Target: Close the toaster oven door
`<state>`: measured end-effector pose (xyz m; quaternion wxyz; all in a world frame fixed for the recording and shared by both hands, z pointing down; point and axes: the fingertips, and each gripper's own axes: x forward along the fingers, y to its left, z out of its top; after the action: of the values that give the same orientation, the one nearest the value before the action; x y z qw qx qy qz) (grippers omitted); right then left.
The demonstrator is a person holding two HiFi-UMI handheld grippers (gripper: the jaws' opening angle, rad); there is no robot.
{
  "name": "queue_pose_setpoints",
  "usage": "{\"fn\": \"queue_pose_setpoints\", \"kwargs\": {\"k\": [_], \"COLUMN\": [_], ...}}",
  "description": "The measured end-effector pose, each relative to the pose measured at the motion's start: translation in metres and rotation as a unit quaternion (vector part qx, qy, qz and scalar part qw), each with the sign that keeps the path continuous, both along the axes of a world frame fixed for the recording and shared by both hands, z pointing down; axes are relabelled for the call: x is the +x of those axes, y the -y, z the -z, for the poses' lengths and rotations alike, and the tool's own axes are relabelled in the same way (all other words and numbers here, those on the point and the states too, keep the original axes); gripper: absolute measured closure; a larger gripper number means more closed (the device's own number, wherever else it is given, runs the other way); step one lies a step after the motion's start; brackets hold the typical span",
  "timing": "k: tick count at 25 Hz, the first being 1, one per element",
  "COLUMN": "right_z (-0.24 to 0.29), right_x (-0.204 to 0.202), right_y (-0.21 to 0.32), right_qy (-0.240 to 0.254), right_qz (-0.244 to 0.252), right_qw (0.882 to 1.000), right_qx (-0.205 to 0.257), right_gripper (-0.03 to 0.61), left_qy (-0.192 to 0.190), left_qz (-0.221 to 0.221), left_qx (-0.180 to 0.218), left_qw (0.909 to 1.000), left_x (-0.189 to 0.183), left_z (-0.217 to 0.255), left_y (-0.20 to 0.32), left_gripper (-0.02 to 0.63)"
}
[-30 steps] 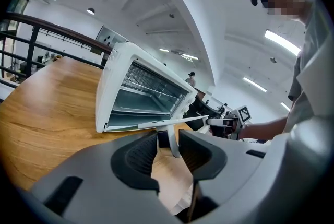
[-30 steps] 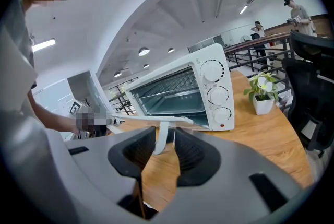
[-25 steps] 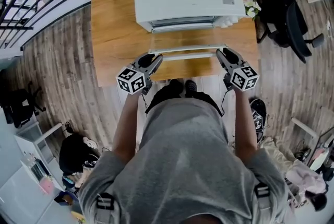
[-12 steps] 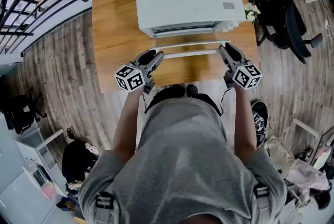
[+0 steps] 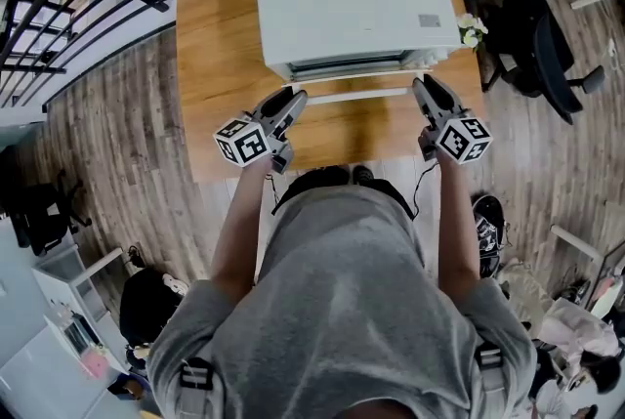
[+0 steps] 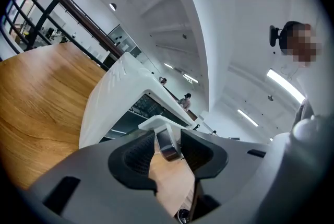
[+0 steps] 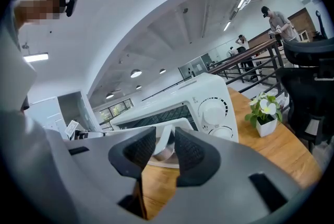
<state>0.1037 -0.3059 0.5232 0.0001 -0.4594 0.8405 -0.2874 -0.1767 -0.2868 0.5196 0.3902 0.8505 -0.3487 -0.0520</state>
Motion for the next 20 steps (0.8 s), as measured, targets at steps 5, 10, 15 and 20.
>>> {"fn": "queue_pose_setpoints", "kwargs": {"k": [5, 10, 15, 20], "right_z": [0.007, 0.011, 0.012, 0.014], "right_x": [-0.001, -0.002, -0.002, -0.003], "right_y": [0.014, 0.024, 0.03, 0.038], "right_qy": [0.013, 0.016, 0.017, 0.015], "right_qz": [-0.013, -0.02, -0.028, -0.033], "right_qw": [1.0, 1.0, 0.999, 0.999], "right_qx": [0.006, 0.009, 0.01, 0.013], "right_gripper": [0.456, 0.457, 0.459, 0.46], "left_qy": [-0.031, -0.055, -0.069, -0.082], "left_qz": [0.018, 0.033, 0.036, 0.042], "left_qx": [-0.013, -0.019, -0.021, -0.024], "left_qw": [0.9993, 0.9977, 0.9968, 0.9955], "left_x": [-0.004, -0.006, -0.007, -0.009], "left_z": [0.004, 0.007, 0.008, 0.009], "left_y": [0.014, 0.023, 0.03, 0.037], "left_gripper": [0.445, 0.445, 0.443, 0.443]}}
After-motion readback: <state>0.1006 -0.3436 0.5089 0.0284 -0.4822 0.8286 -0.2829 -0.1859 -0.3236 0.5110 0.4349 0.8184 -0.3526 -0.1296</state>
